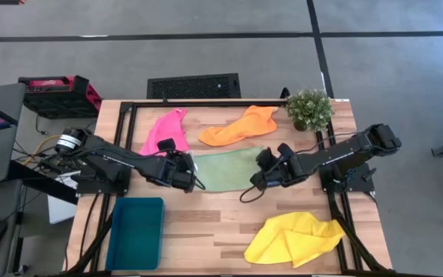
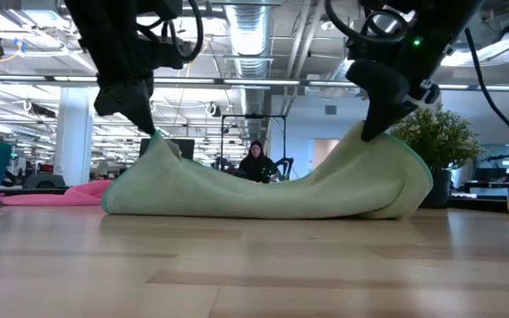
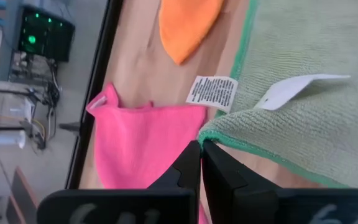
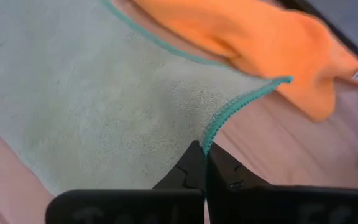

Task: Fold microfiber towels
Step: Fold the green microfiber towel

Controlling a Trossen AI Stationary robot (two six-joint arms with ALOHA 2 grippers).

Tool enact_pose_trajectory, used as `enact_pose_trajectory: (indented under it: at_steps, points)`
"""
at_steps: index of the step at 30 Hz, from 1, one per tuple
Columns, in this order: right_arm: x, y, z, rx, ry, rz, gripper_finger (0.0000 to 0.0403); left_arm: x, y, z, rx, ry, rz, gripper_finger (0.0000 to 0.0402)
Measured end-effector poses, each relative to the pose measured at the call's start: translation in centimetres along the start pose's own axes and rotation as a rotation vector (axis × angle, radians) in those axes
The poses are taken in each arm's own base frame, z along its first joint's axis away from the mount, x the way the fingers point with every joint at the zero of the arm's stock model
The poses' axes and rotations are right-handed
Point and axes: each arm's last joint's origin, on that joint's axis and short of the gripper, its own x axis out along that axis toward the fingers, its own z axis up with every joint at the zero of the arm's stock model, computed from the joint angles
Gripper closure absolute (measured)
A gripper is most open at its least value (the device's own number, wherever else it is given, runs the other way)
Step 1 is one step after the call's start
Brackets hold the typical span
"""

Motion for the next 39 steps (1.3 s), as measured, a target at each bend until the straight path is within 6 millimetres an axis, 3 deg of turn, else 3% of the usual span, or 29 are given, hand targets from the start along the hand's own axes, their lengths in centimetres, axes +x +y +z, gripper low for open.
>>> enact_pose_trajectory:
  at_steps: [6,14,20,27,33,39]
  points:
    - [0.5,-0.4,0.3,0.027,0.057,0.030,0.0365,0.5,0.5,0.2,-0.033,0.025,-0.006,0.0388]
    - [0.9,-0.9,0.7,0.005,0.063,0.019,0.0327,1.3,1.2,0.5,-0.085,0.042,0.001,0.0317]
    - [1.3,-1.2,1.0,0.022,0.067,0.007,0.0274,1.7,1.6,0.7,-0.104,0.049,0.007,0.0267]
    - [1.5,-1.6,1.6,0.030,0.137,0.073,0.0209,0.5,0.1,0.5,-0.013,0.028,-0.108,0.0256]
    - [-0.5,0.5,1.9,-0.193,0.167,0.316,0.0190,-1.3,-1.8,-0.3,0.064,-0.010,-0.184,0.0258]
    - [-1.8,3.3,-1.4,-0.571,0.132,0.431,0.0199,-2.8,-3.2,-0.8,0.093,-0.063,-0.221,0.0258]
